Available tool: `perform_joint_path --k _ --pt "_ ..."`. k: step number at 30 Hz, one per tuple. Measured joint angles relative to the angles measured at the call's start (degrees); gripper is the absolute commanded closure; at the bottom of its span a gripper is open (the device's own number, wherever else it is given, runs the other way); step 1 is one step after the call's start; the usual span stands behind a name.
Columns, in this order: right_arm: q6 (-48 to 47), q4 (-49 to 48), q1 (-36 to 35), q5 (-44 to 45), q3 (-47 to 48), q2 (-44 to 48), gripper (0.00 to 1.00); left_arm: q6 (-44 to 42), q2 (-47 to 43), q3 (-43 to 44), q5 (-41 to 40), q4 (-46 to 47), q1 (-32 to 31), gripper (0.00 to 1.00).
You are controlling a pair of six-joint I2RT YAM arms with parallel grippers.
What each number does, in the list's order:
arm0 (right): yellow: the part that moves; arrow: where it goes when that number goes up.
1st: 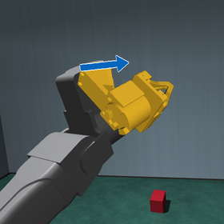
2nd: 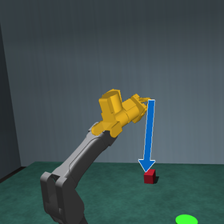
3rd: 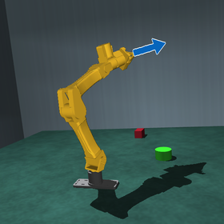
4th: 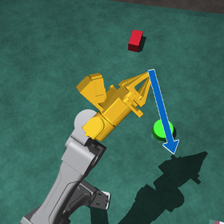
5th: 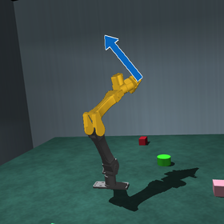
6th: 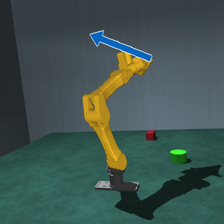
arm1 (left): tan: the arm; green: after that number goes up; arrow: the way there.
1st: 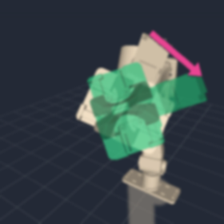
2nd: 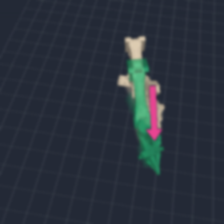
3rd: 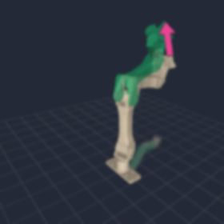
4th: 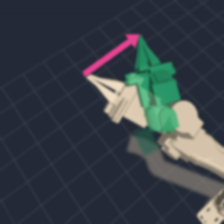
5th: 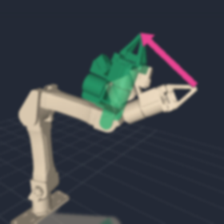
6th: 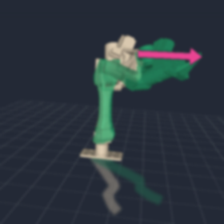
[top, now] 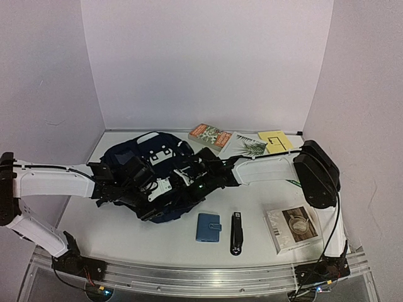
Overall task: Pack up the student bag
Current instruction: Unzip the student bag at the center of the board.
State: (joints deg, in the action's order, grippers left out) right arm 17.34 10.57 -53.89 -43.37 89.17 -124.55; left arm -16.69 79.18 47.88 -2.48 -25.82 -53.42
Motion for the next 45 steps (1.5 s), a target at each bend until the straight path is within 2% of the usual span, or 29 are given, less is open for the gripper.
perform_joint_path --k 4,6,8,11,15,20,21,23,24,26,30,34,37,45 --pt "0.2 0.2 0.3 -0.4 0.0 0.0 1.0 -0.3 3.0 0.0 -0.2 1.0 0.0 0.76" --pt "0.1 0.2 0.4 -0.5 -0.1 0.0 1.0 -0.1 4.6 0.0 -0.5 1.3 -0.1 0.88" --pt "0.1 0.0 0.7 -0.5 -0.4 0.1 1.0 0.2 5.2 0.0 -1.1 1.3 -0.1 0.95" --pt "0.0 -0.5 1.3 -0.7 -1.4 0.2 1.0 0.6 5.2 0.6 -2.4 0.0 -0.4 1.0" --pt "-1.0 -1.2 3.4 -1.3 -3.4 1.3 1.0 1.5 4.2 1.8 -5.0 -3.5 -0.7 1.0" --pt "-3.8 -1.5 7.9 -2.0 -5.7 3.2 1.0 1.8 -3.1 1.0 -9.0 -7.1 -0.6 1.0" --pt "-4.5 -1.5 8.8 -2.1 -6.1 3.6 1.0 1.9 -4.8 0.7 -9.6 -7.4 -0.6 1.0" --pt "-5.6 -1.5 10.0 -1.6 -6.2 4.0 1.0 2.1 -9.2 -0.7 -11.5 -9.0 -0.3 0.91" --pt "-6.0 -1.5 10.5 -1.2 -6.2 4.2 1.0 2.2 -11.3 -1.4 -12.5 -10.0 -0.1 0.81" --pt "-6.2 -1.1 11.1 -0.8 -6.2 4.2 1.0 2.4 -13.9 -2.2 -14.0 -11.9 0.3 0.69" --pt "-5.8 1.7 9.9 0.8 -5.1 3.7 1.0 3.2 -15.5 -2.3 -16.8 -14.5 1.2 0.51" --pt "-4.7 3.2 7.2 1.1 -2.4 2.1 1.0 3.4 -15.4 -1.6 -14.5 -14.6 1.4 0.35" --pt "-3.8 3.6 4.9 1.0 -1.4 1.7 1.0 3.9 -14.1 0.2 -11.4 -13.4 0.5 0.31" --pt "-1.9 3.7 2.6 0.1 -1.0 1.7 1.0 4.5 -2.2 2.8 -6.7 -5.0 -2.4 0.31"
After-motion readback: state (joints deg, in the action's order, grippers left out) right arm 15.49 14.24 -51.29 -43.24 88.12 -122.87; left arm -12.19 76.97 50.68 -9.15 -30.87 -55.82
